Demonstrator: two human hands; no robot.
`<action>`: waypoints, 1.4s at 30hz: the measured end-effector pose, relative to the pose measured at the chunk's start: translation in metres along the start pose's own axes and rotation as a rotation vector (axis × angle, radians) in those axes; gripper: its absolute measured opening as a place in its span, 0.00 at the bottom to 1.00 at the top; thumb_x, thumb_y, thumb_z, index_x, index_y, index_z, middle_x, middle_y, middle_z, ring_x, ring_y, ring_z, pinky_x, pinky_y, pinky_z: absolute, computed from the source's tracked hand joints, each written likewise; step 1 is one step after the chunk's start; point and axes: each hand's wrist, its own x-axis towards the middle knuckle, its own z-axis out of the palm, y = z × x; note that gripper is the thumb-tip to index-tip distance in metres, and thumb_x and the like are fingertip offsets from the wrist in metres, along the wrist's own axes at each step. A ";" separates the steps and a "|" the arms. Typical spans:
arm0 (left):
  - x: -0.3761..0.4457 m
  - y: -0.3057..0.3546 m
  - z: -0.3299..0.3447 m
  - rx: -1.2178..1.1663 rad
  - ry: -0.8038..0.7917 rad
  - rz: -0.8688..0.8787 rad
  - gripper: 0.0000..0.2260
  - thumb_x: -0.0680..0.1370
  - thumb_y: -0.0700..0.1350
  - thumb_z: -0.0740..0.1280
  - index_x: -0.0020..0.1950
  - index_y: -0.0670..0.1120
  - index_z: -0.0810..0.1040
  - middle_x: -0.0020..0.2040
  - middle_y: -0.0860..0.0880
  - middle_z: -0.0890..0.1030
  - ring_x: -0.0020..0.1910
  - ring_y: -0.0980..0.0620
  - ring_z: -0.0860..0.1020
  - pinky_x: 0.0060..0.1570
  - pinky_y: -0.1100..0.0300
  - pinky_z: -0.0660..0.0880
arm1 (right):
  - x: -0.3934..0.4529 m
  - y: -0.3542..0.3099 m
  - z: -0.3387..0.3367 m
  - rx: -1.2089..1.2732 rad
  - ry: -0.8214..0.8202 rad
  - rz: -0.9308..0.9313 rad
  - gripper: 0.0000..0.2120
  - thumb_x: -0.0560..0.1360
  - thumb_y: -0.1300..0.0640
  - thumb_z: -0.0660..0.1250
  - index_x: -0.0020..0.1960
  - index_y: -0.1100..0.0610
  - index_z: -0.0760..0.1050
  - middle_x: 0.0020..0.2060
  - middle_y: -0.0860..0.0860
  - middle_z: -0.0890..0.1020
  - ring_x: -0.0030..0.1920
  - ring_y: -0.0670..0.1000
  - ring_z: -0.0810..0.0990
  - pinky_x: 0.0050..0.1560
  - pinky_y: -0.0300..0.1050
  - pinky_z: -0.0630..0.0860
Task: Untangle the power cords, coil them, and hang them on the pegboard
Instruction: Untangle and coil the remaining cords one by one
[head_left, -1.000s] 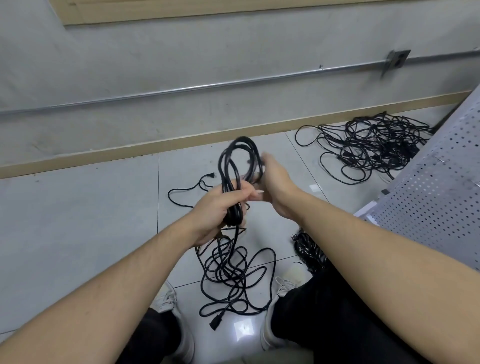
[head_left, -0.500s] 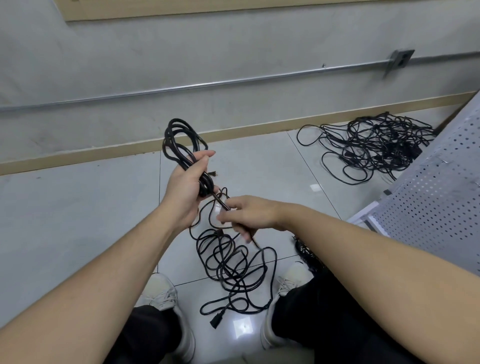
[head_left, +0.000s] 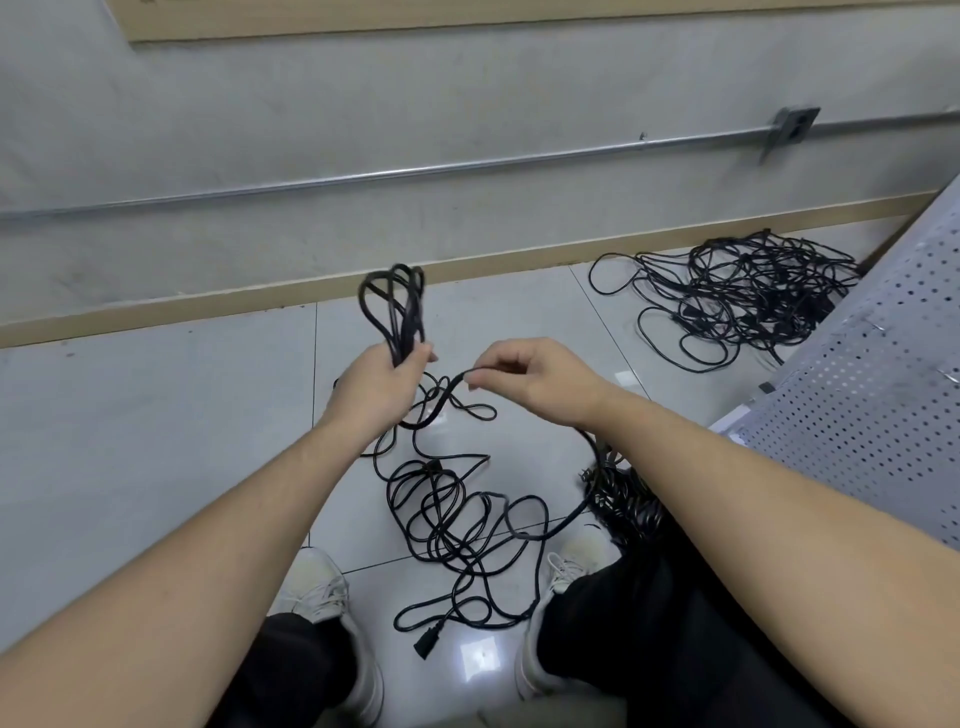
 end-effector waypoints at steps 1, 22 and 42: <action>-0.004 0.003 0.003 0.022 -0.033 0.017 0.14 0.83 0.59 0.61 0.45 0.57 0.81 0.31 0.54 0.75 0.39 0.48 0.77 0.53 0.49 0.80 | 0.001 0.001 0.000 0.008 0.064 -0.026 0.06 0.75 0.51 0.75 0.42 0.50 0.83 0.37 0.59 0.81 0.36 0.45 0.73 0.41 0.43 0.71; -0.024 0.015 0.012 -0.074 -0.299 -0.017 0.24 0.83 0.62 0.60 0.34 0.47 0.69 0.25 0.56 0.66 0.28 0.53 0.64 0.36 0.55 0.61 | 0.002 -0.001 -0.038 -0.257 0.242 0.183 0.30 0.66 0.32 0.76 0.30 0.54 0.66 0.26 0.47 0.65 0.28 0.48 0.63 0.30 0.42 0.61; -0.040 0.029 0.019 -0.088 -0.343 0.161 0.21 0.84 0.56 0.61 0.34 0.49 0.69 0.24 0.58 0.68 0.27 0.58 0.67 0.31 0.67 0.65 | 0.004 -0.016 -0.017 0.704 0.209 0.245 0.17 0.77 0.51 0.74 0.59 0.54 0.69 0.35 0.54 0.82 0.38 0.51 0.82 0.46 0.49 0.83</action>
